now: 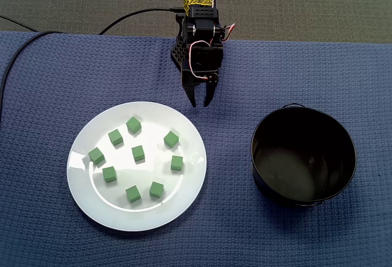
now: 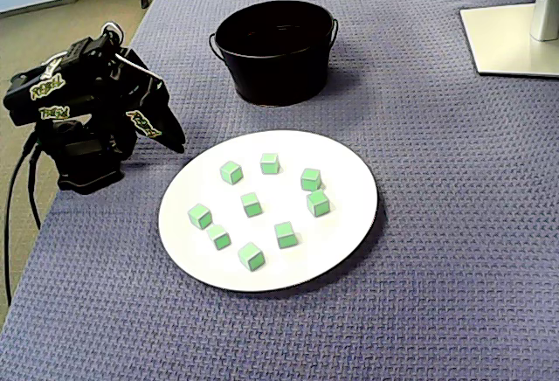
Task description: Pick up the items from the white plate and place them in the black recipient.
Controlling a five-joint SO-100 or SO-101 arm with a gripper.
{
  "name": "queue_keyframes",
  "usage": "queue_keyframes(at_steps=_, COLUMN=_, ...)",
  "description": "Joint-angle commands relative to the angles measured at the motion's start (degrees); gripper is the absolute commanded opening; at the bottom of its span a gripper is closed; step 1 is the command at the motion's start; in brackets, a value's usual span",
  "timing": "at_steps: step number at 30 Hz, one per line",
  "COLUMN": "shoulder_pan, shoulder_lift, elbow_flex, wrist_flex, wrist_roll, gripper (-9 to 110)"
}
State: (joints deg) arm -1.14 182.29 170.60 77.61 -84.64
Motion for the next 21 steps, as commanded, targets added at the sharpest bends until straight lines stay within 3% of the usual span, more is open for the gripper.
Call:
queue_keyframes(at_steps=1, shoulder_pan=5.3, shoulder_lift=-0.3, elbow_flex=1.0, wrist_flex=6.4, wrist_roll=-5.9, gripper=13)
queue_keyframes(at_steps=9, shoulder_pan=5.3, shoulder_lift=-0.3, elbow_flex=0.9, wrist_flex=5.0, wrist_roll=-5.1, gripper=14)
queue_keyframes(at_steps=12, shoulder_pan=6.4, shoulder_lift=-4.7, elbow_flex=-1.3, wrist_flex=-2.5, wrist_roll=0.5, gripper=20)
queue_keyframes(at_steps=15, shoulder_pan=7.9, shoulder_lift=-23.6, elbow_flex=-14.5, wrist_flex=-7.0, wrist_roll=8.0, gripper=21)
queue_keyframes(at_steps=21, shoulder_pan=11.2, shoulder_lift=-41.6, elbow_flex=-42.5, wrist_flex=1.3, wrist_roll=26.5, gripper=24)
